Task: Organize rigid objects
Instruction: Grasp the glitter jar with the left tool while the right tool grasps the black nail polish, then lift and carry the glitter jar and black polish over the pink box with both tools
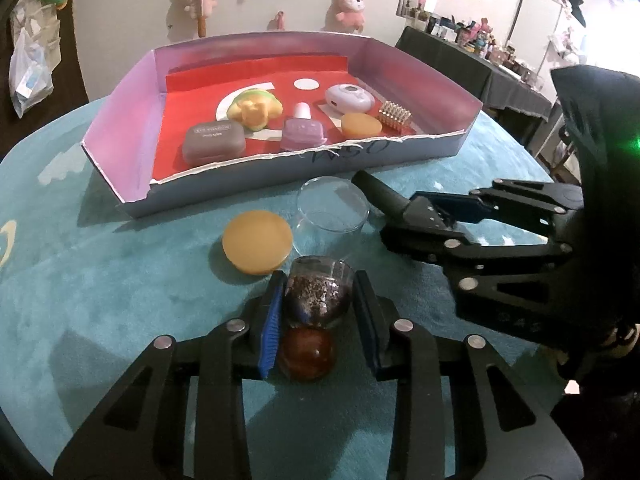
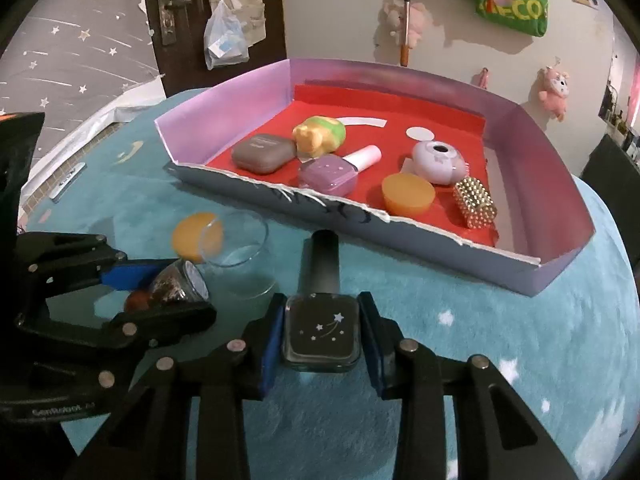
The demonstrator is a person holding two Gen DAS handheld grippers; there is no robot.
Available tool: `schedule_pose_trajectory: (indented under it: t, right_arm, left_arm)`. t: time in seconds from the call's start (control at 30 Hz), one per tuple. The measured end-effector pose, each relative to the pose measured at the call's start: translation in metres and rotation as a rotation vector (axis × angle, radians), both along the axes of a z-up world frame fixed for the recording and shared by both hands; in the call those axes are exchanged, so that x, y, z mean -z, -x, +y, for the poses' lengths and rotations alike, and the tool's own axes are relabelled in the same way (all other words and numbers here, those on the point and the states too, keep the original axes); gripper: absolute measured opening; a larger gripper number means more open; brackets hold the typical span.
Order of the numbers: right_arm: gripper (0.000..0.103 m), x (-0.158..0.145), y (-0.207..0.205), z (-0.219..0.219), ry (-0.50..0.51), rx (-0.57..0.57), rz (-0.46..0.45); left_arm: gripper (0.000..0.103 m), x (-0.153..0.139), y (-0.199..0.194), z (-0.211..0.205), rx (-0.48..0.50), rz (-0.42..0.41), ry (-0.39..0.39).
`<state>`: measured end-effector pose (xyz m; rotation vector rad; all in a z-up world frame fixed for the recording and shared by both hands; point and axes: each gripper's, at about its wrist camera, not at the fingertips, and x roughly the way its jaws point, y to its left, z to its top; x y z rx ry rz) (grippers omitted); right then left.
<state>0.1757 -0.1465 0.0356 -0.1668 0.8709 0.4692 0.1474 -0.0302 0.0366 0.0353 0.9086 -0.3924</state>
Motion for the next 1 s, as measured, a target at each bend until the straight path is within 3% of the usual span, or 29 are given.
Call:
schedule_pose_trajectory:
  t: [0.17, 0.53, 1.0]
  right_arm:
    - [0.038, -0.013, 0.014, -0.013, -0.063, 0.038, -0.023]
    - [0.038, -0.014, 0.046, -0.032, -0.074, 0.078, -0.013]
    - [0.038, -0.027, 0.052, -0.054, -0.118, 0.127, -0.059]
  left_arm:
    - [0.031, -0.007, 0.006, 0.000, 0.005, -0.019, 0.005]
    - [0.030, -0.015, 0.013, 0.000, 0.008, -0.036, 0.005]
    - [0.030, -0.045, 0.024, 0.008, 0.026, -0.092, 0.030]
